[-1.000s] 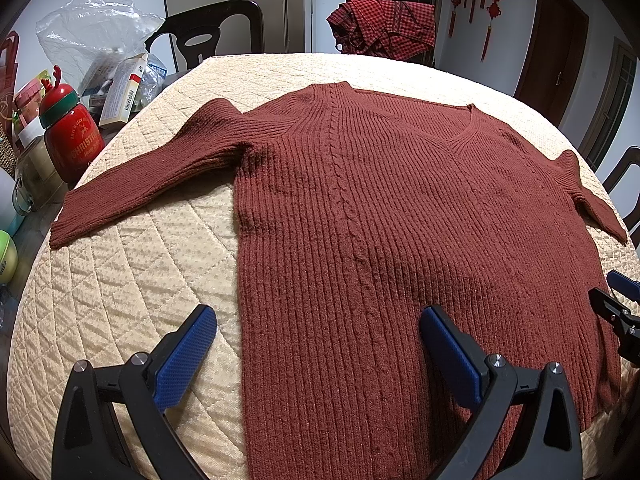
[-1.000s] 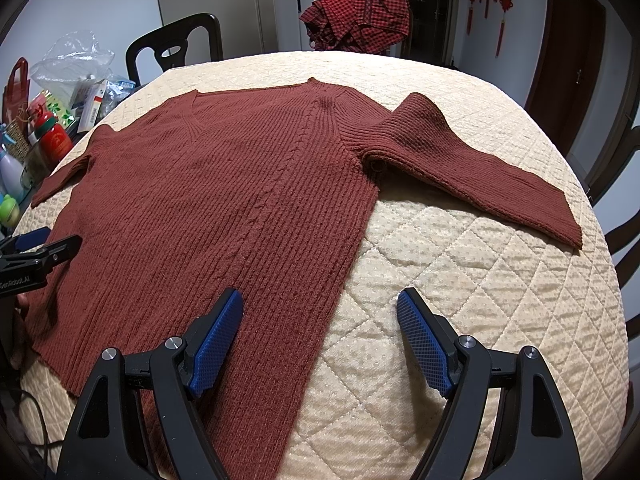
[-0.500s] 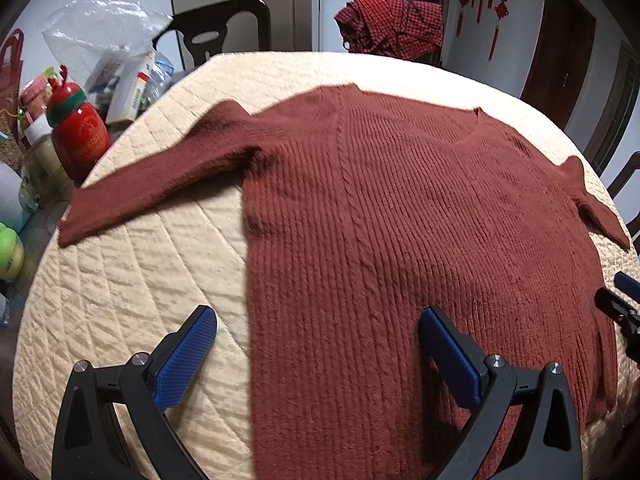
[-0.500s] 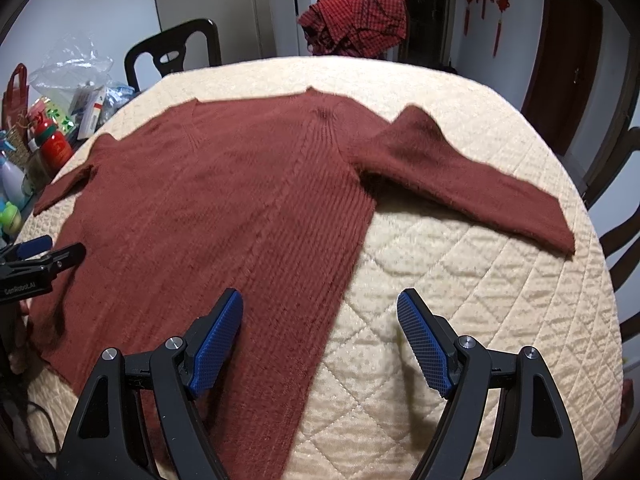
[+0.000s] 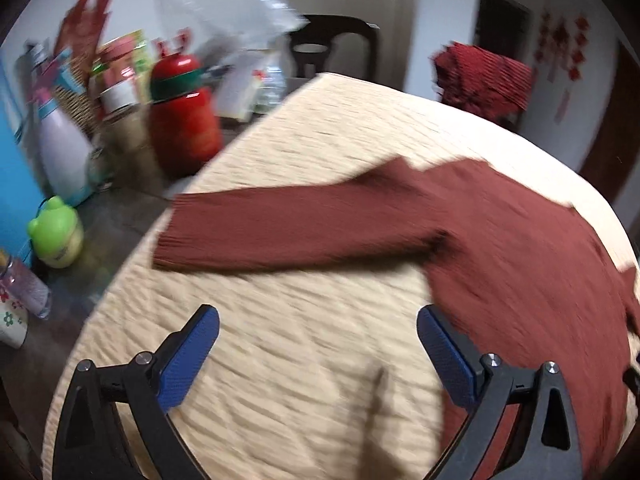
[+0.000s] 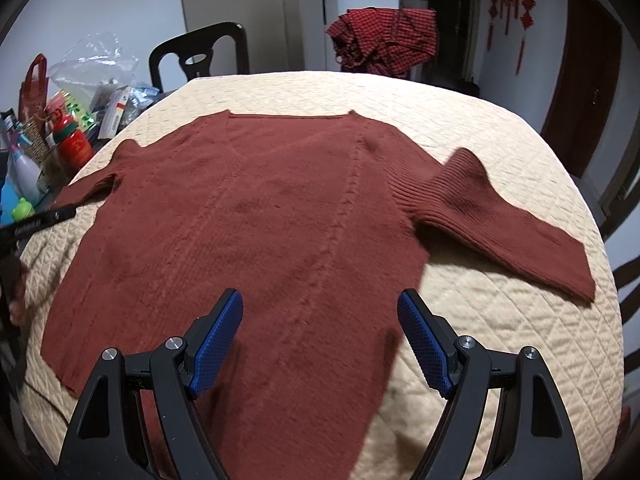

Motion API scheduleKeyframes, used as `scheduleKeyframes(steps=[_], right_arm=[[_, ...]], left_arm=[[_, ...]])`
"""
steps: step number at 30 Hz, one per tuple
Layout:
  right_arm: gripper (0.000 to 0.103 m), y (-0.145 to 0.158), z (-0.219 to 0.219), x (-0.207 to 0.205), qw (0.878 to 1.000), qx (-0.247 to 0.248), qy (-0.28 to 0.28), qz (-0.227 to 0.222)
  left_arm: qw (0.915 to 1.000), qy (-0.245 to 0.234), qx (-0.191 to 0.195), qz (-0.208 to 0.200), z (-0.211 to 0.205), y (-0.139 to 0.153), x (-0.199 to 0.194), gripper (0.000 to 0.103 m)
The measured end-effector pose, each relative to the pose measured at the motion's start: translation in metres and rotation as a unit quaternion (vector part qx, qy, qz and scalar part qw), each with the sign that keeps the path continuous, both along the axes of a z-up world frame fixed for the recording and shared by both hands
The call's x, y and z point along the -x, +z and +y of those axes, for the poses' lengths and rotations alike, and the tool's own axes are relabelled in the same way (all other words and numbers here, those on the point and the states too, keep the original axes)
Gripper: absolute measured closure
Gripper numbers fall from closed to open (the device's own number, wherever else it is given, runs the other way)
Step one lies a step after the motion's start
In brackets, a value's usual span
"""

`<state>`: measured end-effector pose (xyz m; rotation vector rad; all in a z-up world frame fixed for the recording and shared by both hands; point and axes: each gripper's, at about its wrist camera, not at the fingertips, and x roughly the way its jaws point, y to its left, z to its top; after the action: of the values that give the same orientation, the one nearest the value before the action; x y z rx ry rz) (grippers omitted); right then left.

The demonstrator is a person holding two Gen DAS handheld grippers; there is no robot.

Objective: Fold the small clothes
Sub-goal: 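Move the left tool to the sweater sleeve cuff and grasp it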

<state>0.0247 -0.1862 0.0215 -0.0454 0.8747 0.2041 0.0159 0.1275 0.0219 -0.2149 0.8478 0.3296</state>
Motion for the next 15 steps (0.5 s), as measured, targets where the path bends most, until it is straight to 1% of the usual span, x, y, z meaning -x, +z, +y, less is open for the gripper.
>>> scheduleKeyframes(steps=[2, 7, 9, 10, 12, 13, 14, 15], right_arm=[[0.023, 0.001, 0.005, -0.004, 1.000, 0.002, 0.008, -0.001], [0.023, 0.003, 0.014, -0.016, 1.000, 0.004, 0.023, -0.004], [0.023, 0.003, 0.016, -0.020, 1.000, 0.001, 0.027, -0.004], [0.023, 0.003, 0.017, -0.022, 1.000, 0.000, 0.029, -0.003], [0.023, 0.002, 0.018, -0.025, 0.999, -0.001, 0.032, -0.001], [0.023, 0.000, 0.018, -0.026, 0.999, -0.001, 0.032, 0.001], [0.023, -0.002, 0.018, -0.027, 0.999, -0.003, 0.033, 0.003], [0.023, -0.002, 0.018, -0.027, 0.999, -0.004, 0.032, 0.005]], left_arm=[[0.9996, 0.025, 0.013, 0.000, 0.022, -0.004, -0.003, 0.010], [0.9953, 0.083, 0.048, 0.005, 0.064, -0.017, -0.011, 0.013], [0.9939, 0.096, 0.054, 0.000, 0.069, -0.020, -0.008, 0.013], [0.9938, 0.098, 0.053, -0.005, 0.070, -0.020, -0.008, 0.014], [0.9936, 0.103, 0.046, -0.002, 0.069, -0.021, -0.011, 0.015], [0.9935, 0.108, 0.037, -0.001, 0.069, -0.021, -0.014, 0.022], [0.9932, 0.115, 0.022, 0.003, 0.068, -0.022, -0.017, 0.031], [0.9927, 0.120, 0.008, 0.005, 0.067, -0.022, -0.019, 0.036]])
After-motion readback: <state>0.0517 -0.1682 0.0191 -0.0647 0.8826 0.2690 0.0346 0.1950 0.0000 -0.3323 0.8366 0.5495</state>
